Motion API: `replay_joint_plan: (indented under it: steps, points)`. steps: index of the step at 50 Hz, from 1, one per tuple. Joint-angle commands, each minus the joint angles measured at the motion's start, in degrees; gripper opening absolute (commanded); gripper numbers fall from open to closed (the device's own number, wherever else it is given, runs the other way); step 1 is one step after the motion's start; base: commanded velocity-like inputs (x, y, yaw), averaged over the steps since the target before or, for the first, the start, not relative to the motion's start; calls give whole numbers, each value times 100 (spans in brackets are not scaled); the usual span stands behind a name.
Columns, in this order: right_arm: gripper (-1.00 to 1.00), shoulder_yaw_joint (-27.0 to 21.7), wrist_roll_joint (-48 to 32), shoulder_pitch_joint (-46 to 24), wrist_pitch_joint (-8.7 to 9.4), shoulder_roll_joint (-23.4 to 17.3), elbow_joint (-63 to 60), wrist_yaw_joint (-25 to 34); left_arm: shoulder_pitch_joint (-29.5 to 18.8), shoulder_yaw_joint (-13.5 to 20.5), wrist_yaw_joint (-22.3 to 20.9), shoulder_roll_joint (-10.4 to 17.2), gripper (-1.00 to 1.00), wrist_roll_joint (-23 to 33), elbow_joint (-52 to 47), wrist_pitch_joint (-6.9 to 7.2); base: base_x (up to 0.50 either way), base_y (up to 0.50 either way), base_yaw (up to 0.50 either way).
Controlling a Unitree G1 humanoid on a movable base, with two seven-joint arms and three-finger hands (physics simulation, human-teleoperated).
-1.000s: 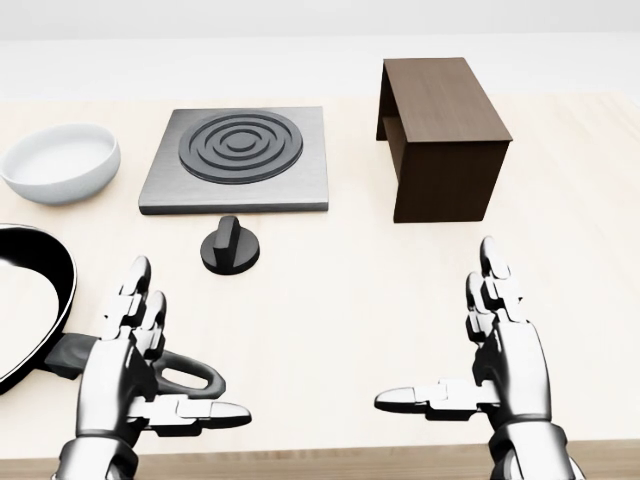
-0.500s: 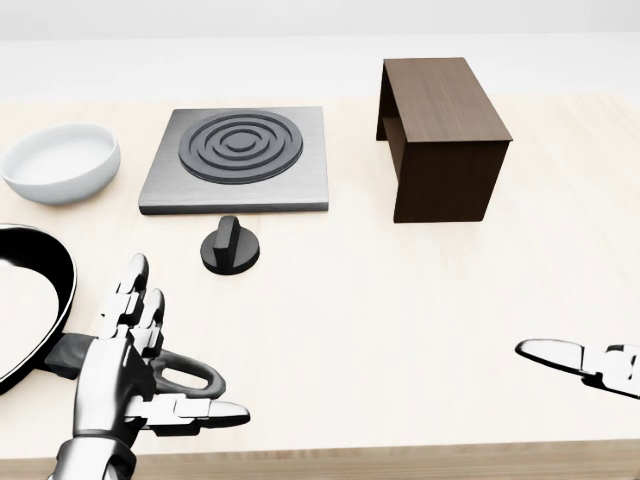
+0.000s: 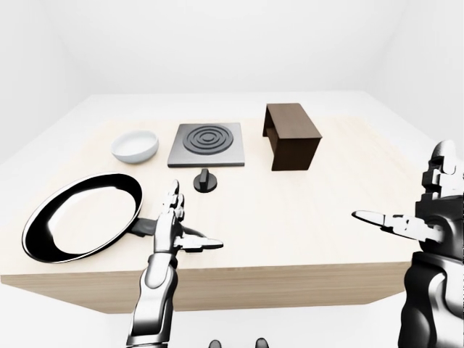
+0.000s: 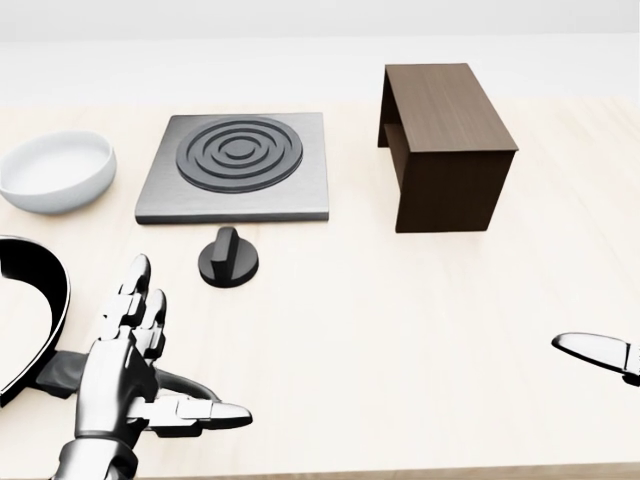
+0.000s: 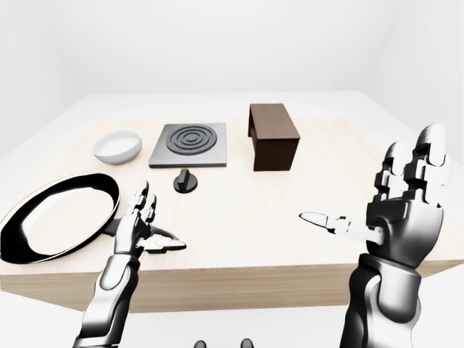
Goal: Turn on the stove.
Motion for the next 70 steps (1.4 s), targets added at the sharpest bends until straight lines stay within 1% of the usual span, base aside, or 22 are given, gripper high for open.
replay_joint_plan:
  steps: [1, 5, 11, 14, 19, 22, 30, 34, 43, 48, 51, 54, 55, 56, 57, 58, 59, 61, 63, 66, 69, 70]
  points:
    - [100, 36, -77, -21, 0, -13, 123, 8, 21, -26, -2, -8, 100, 13, -26, 6, 24, 0, 0]
    - [100, 26, -62, 0, 0, -8, 105, 23, -9, -4, -3, -1, 100, 6, 55, -43, 25, 0, 0]
    - [100, 24, -42, -4, 0, -6, 117, 26, -5, -15, -3, -5, 100, 16, 88, -75, 25, 0, 0]
    - [100, 36, -52, 12, 0, 2, 144, 42, -6, -12, -1, -3, 100, 15, 83, -68, 25, 0, 0]
    - [100, 23, -45, 18, 0, 2, 146, 51, -6, -18, 0, -5, 100, 25, 129, -107, 25, 0, 0]
    - [100, 52, -72, 27, 0, 15, 200, 61, -5, -17, 3, -5, 100, 23, 121, -98, 26, 0, 0]
    - [100, 49, -62, 32, 0, 17, 171, 62, 6, -30, 5, -9, 100, 38, 155, -138, 26, 0, 0]
    - [100, 42, -52, 19, 0, 7, 157, 60, 5, -31, 8, -9, 100, 37, 134, -114, 26, 0, 0]
    - [100, 36, -36, 26, 0, 10, 171, 67, -7, -24, 10, -6, 100, 39, 157, -121, 26, 0, 0]
    - [100, -39, 91, 81, 0, 57, 123, 77, -34, -7, 15, 1, 100, 36, 211, -148, 13, 0, 0]
    - [100, 8, 51, 89, 0, 54, 137, 83, -88, 25, 20, 14, 100, 29, 306, -185, 0, 0, 0]
    - [100, -11, 77, 85, 0, 43, 98, 86, -245, 69, 73, 36, 100, 52, 443, -198, 0, 0, 0]
    - [100, -7, 72, 87, 0, 45, 95, 90, -361, 108, 105, 49, 100, 32, 483, -149, 0, 0, 0]
    - [100, 0, 65, 81, 0, 45, 103, 87, -477, 128, 154, 65, 100, 56, 549, -130, 0, 0, 0]
    - [100, 8, 59, 76, 0, 44, 113, 84, -562, 134, 224, 79, 100, 122, 628, -181, 0, 0, 0]
    - [100, 20, 47, 79, 0, 45, 107, 83, -795, 161, 270, 96, 100, 119, 806, -148, 0, 0, 0]
    - [100, 16, 52, 75, 0, 39, 88, 82, -908, 178, 301, 110, 100, 111, 903, -152, 0, 0, 0]
    - [100, 12, 53, 86, 0, 47, 77, 91, -1124, 212, 378, 149, 100, 122, 1142, -204, 0, 0, 0]
    - [100, 18, 50, 94, 0, 54, 62, 97, -1175, 215, 366, 167, 100, 85, 1209, -212, 0, 0, 0]
    - [100, 25, 42, 95, 0, 58, 62, 106, -1315, 214, 384, 177, 100, 68, 1537, -318, 0, 0, 0]
    - [100, 21, 40, 86, 0, 55, 84, 110, -1385, 192, 401, 176, 100, 80, 1691, -378, 0, 0, 0]
    - [100, 25, 38, 92, 0, 61, 99, 115, -1434, 188, 422, 174, 100, 97, 1810, -441, 0, 0, 0]
